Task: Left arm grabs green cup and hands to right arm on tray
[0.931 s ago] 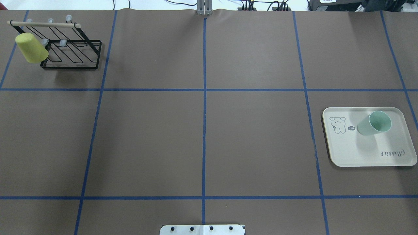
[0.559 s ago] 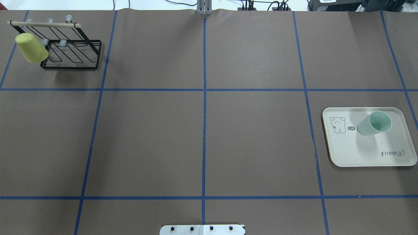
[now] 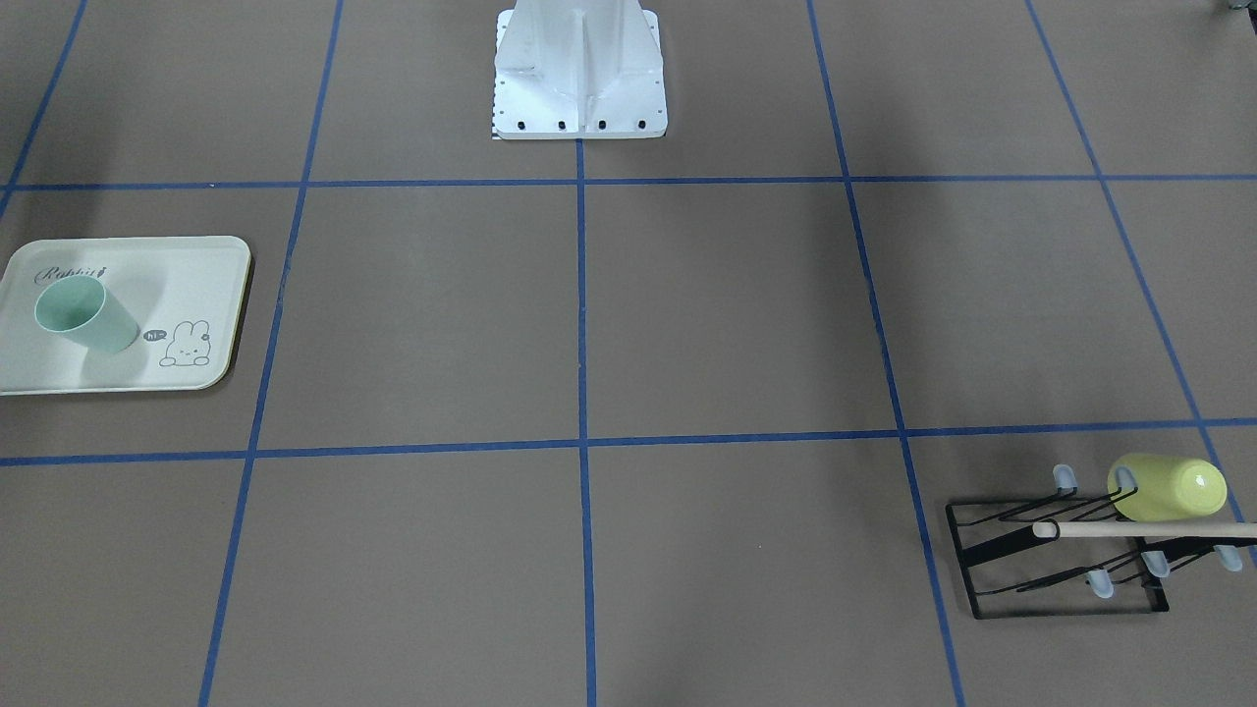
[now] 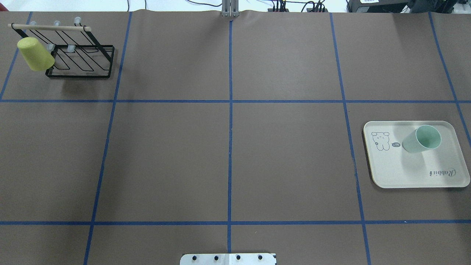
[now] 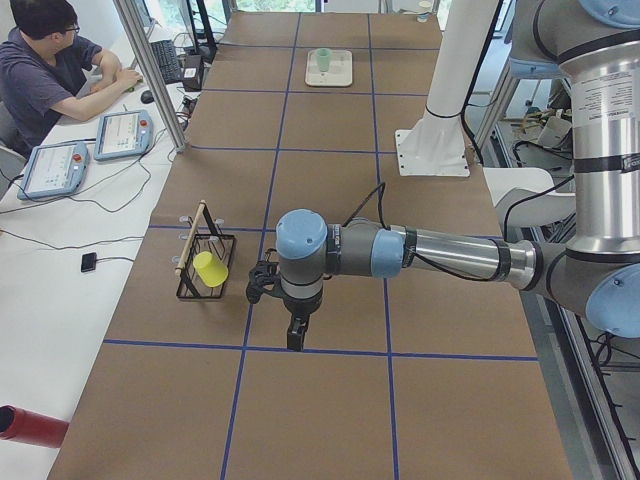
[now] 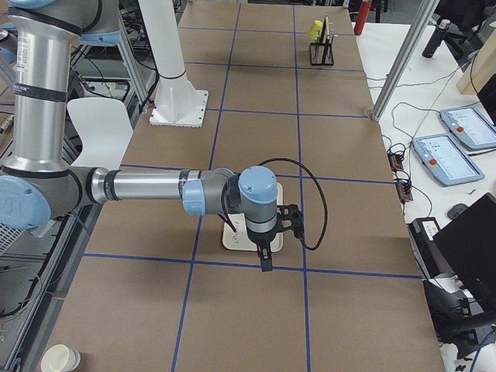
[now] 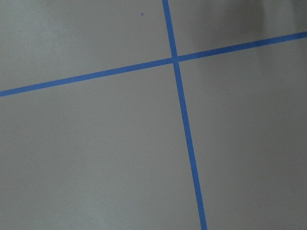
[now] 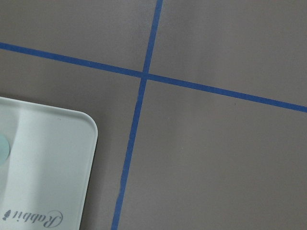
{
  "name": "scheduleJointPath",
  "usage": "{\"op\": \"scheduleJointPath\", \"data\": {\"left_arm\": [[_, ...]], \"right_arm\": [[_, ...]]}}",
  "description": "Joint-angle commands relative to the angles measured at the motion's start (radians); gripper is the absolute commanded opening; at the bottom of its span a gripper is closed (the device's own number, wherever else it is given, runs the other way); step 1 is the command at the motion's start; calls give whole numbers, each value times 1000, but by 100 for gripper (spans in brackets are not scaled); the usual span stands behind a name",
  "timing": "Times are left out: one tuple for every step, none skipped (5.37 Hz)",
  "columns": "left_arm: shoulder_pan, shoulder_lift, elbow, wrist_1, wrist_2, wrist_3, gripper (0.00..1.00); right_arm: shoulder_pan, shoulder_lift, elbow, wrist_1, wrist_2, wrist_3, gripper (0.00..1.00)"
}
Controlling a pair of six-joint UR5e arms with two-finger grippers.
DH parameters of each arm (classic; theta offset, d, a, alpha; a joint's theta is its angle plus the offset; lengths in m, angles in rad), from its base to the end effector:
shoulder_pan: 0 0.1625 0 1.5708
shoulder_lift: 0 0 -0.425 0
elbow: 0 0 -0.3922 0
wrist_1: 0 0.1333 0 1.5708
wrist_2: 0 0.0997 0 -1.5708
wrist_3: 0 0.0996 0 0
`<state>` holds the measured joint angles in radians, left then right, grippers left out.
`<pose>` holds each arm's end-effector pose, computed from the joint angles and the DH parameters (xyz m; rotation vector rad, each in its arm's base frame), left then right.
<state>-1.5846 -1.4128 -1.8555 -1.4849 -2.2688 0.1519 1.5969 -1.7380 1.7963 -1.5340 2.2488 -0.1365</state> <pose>-0.0751 -0.4239 0.6048 0.0968 0.6929 0.1467 0.0820 -0.4254 0.6265 0.1463 -0.6683 -0.1383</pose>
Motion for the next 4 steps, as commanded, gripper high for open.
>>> {"op": "scheduleJointPath", "data": {"left_arm": [[0,0,2,0,0,0,100],[0,0,2,0,-2,0,100],[0,0,9,0,-2,0,100],[0,0,12,-2,-2,0,100]], "right_arm": [[0,0,0,0,0,2,100],[0,0,0,0,0,0,100],[0,0,0,0,0,0,100],[0,0,0,0,0,2,100]]}}
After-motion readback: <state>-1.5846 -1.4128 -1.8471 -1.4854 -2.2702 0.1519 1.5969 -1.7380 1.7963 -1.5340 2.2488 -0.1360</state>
